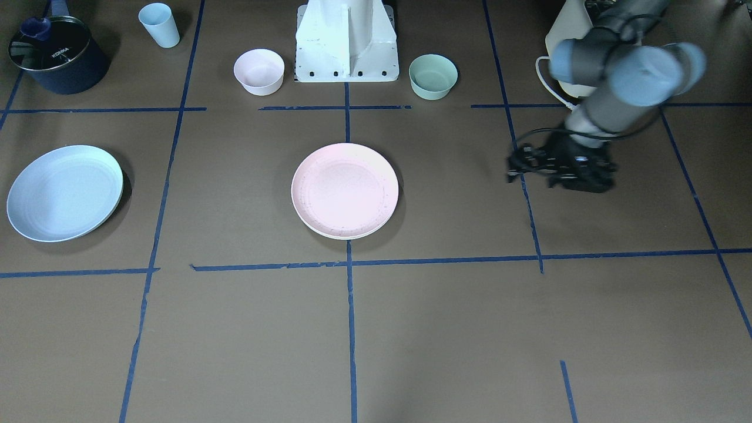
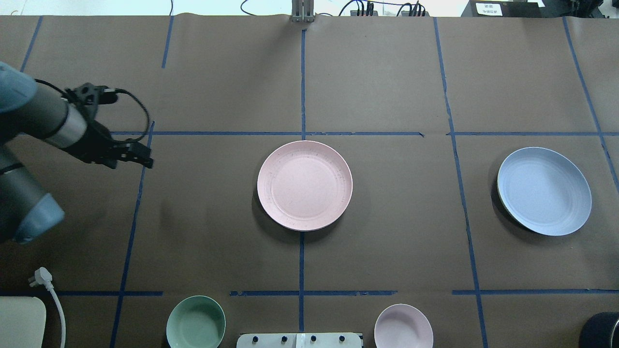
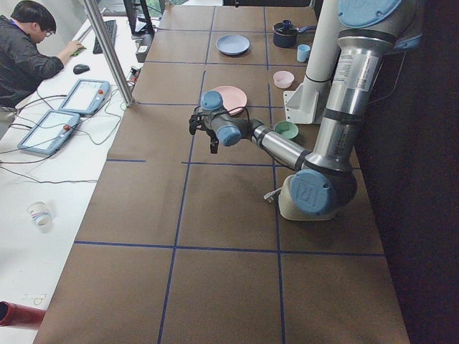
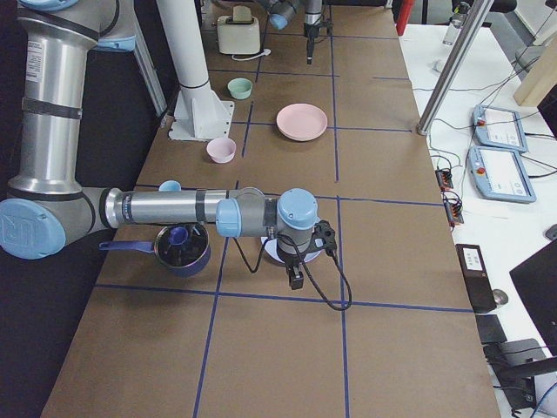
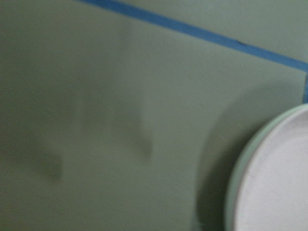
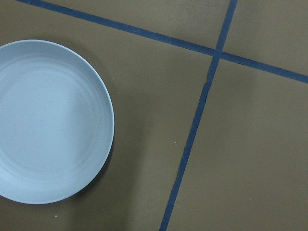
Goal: Stack three plates with pink and blue
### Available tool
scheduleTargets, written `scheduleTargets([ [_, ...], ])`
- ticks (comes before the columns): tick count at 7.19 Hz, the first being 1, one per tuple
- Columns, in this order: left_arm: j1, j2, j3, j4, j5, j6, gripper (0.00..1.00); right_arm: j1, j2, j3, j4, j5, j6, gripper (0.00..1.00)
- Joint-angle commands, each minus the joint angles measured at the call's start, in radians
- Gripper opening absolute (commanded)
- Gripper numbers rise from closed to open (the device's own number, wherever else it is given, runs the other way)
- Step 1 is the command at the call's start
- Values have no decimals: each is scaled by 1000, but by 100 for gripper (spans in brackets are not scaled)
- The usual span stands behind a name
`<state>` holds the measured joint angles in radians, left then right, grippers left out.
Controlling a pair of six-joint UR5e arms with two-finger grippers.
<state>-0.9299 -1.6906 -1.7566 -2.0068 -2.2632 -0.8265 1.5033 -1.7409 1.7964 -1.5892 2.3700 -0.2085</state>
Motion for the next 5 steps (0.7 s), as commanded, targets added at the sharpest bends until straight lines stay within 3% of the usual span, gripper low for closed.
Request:
scheduleTargets([
  [1, -288, 204, 23, 29, -113, 484, 100, -2, 0, 0, 3, 1, 11, 100],
  [3, -517, 232, 0, 361, -114, 861, 100, -2, 1, 4, 5, 17, 30, 100],
  [4, -593, 230, -7, 505, -113, 944, 100, -2, 1, 4, 11, 18, 38, 100],
  [5, -613, 253, -21, 564, -114, 949, 100, -14, -3, 1, 30, 17, 107, 100],
])
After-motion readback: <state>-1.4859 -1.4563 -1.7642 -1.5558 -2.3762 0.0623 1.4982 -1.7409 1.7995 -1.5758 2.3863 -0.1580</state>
